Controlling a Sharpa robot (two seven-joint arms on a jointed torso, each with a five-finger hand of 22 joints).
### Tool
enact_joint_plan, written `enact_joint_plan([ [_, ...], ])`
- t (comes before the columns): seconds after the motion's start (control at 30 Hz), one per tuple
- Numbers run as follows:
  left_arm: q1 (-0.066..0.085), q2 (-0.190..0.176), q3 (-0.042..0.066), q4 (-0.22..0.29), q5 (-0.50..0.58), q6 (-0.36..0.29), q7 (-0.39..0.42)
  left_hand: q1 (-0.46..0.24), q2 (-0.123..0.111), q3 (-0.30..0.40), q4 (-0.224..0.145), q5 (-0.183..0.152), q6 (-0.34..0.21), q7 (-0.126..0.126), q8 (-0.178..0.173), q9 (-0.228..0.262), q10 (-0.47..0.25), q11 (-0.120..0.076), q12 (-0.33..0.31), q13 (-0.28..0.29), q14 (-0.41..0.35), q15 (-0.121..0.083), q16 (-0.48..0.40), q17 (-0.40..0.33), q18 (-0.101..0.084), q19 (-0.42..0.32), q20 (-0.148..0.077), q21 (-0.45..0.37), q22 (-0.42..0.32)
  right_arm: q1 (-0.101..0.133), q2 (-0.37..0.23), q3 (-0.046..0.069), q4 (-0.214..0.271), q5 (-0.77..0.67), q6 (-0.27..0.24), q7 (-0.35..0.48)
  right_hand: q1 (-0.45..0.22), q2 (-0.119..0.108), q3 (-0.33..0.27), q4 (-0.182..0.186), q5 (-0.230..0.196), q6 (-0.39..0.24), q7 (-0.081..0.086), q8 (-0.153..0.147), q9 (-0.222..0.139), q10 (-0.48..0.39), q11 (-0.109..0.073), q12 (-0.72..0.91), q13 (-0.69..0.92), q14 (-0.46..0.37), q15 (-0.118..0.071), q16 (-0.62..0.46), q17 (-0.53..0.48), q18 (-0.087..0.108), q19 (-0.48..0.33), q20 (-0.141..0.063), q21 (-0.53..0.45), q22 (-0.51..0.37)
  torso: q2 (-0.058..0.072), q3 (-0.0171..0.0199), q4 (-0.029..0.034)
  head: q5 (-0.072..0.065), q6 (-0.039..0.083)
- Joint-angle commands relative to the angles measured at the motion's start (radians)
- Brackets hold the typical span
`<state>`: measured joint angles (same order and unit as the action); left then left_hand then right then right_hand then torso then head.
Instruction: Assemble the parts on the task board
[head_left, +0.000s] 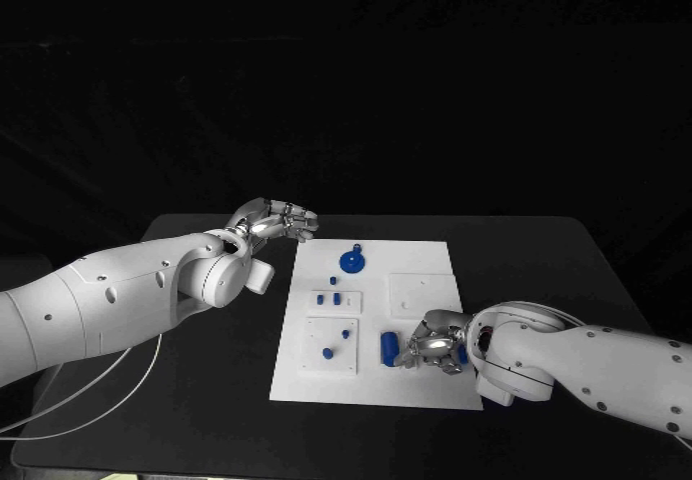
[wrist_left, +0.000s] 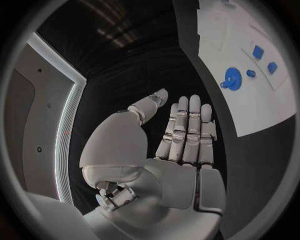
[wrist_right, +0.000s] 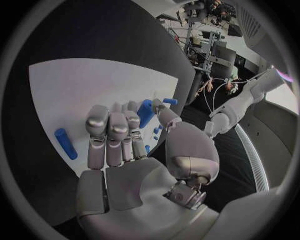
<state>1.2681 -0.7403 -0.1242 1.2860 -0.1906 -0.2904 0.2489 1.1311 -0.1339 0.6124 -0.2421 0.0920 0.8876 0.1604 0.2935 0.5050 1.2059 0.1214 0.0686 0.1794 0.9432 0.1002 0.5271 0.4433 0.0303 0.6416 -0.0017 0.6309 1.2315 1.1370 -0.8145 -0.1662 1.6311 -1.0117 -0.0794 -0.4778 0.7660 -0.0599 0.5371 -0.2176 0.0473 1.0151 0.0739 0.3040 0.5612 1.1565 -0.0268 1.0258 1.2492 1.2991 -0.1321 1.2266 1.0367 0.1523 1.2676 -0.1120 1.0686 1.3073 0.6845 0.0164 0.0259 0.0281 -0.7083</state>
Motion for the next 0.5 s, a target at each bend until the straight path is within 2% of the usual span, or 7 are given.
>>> enact_joint_plan([
  [0.03,0.001,0.001,0.001,0.002,0.005,0.012,0.007,-0.009,0.001,-0.001,0.007,-0.004,-0.005,-0.001,0.005,-0.001,-0.006,-0.001,0.003,-0.001,0.003,0.005,-0.005,0.001,0.013,0.003,0.007,-0.005,0.002,-0.001,0.004,0.000,-0.001,-0.013,0.019,0.014,0.001,0.008,0.004,0.006,0.002,0.015,0.009,-0.004,-0.002,0.007,-0.002,-0.005,-0.001,0.006,-0.002,-0.006,0.001,0.110,-0.003,0.006,-0.001,0.009,0.000,-0.0005,0.0006,-0.001,-0.001],
  [0.13,0.001,0.001,0.001,0.002,0.005,0.011,0.006,-0.010,0.002,-0.001,0.007,-0.003,-0.005,-0.001,0.005,-0.001,-0.005,-0.001,0.003,-0.001,0.003,0.005,-0.006,0.001,0.013,0.003,0.007,-0.005,0.002,-0.001,0.007,0.000,-0.003,-0.013,0.015,0.007,-0.003,0.006,0.019,0.011,0.002,0.016,0.009,-0.005,-0.002,0.008,-0.002,-0.005,-0.001,0.007,-0.002,-0.006,0.002,0.110,-0.003,0.007,0.000,0.011,0.000,-0.0005,0.0011,-0.001,-0.003],
  [0.17,0.001,0.001,0.001,0.002,0.005,0.010,0.006,-0.010,0.002,-0.001,0.008,-0.003,-0.005,-0.001,0.005,-0.001,-0.005,-0.001,0.003,-0.001,0.003,0.005,-0.006,0.002,0.013,0.003,0.007,-0.005,0.002,-0.001,0.008,0.000,-0.005,-0.013,0.012,0.004,-0.013,0.016,0.025,0.026,0.002,0.018,0.009,-0.005,-0.002,0.008,-0.002,-0.006,-0.001,0.007,-0.002,-0.006,0.002,0.109,-0.003,0.008,-0.001,0.010,0.000,-0.0006,0.0013,-0.001,-0.003],
  [0.23,0.001,0.001,0.001,0.002,0.005,0.009,0.006,-0.011,0.002,-0.001,0.008,-0.003,-0.005,-0.001,0.005,-0.001,-0.005,-0.001,0.003,-0.001,0.003,0.005,-0.006,0.002,0.013,0.003,0.007,-0.005,0.002,-0.001,0.012,0.000,-0.010,-0.019,0.009,-0.003,-0.035,0.011,0.079,0.063,0.003,0.022,0.007,-0.007,-0.004,0.011,-0.003,-0.006,0.000,0.007,-0.003,-0.004,0.004,0.110,-0.003,0.010,0.002,0.013,0.000,-0.0006,0.0013,-0.001,-0.003],
  [0.27,0.001,0.001,0.001,0.002,0.005,0.009,0.006,-0.011,0.002,-0.001,0.008,-0.003,-0.005,-0.001,0.005,-0.001,-0.005,-0.001,0.003,-0.002,0.003,0.005,-0.006,0.002,0.013,0.003,0.007,-0.005,0.002,-0.001,0.014,0.000,-0.012,-0.020,0.011,-0.005,-0.048,0.017,0.098,0.078,0.002,0.023,0.008,-0.007,-0.005,0.012,-0.003,-0.006,0.000,0.008,-0.003,-0.004,0.005,0.110,-0.003,0.010,0.004,0.015,0.000,-0.0008,0.0014,0.000,-0.003],
  [0.37,0.001,0.001,0.001,0.002,0.005,0.011,0.006,-0.011,0.002,-0.001,0.008,-0.003,-0.005,-0.001,0.005,-0.001,-0.006,-0.001,0.003,-0.002,0.002,0.006,-0.008,0.003,0.013,0.003,0.007,-0.005,0.002,-0.001,0.018,0.000,-0.015,-0.025,0.012,-0.013,-0.071,0.018,0.125,0.088,0.002,0.025,0.008,-0.008,-0.005,0.014,-0.002,-0.005,0.002,0.008,-0.003,-0.002,0.008,0.110,-0.001,0.011,0.010,0.018,0.000,-0.0012,0.0013,-0.001,-0.003],
  [0.5,0.001,0.001,0.001,0.002,0.005,0.010,0.006,-0.010,0.002,-0.001,0.008,-0.003,-0.005,-0.001,0.005,-0.001,-0.006,-0.001,0.003,-0.002,0.002,0.006,-0.009,0.003,0.013,0.003,0.007,-0.006,0.002,-0.001,0.026,0.000,-0.019,-0.033,0.028,-0.025,-0.081,0.017,0.149,0.080,0.002,0.027,0.008,-0.009,-0.004,0.015,-0.002,-0.004,0.003,0.009,-0.003,0.000,0.011,0.110,-0.001,0.010,0.015,0.019,0.000,-0.0011,0.0012,-0.001,-0.004],
])
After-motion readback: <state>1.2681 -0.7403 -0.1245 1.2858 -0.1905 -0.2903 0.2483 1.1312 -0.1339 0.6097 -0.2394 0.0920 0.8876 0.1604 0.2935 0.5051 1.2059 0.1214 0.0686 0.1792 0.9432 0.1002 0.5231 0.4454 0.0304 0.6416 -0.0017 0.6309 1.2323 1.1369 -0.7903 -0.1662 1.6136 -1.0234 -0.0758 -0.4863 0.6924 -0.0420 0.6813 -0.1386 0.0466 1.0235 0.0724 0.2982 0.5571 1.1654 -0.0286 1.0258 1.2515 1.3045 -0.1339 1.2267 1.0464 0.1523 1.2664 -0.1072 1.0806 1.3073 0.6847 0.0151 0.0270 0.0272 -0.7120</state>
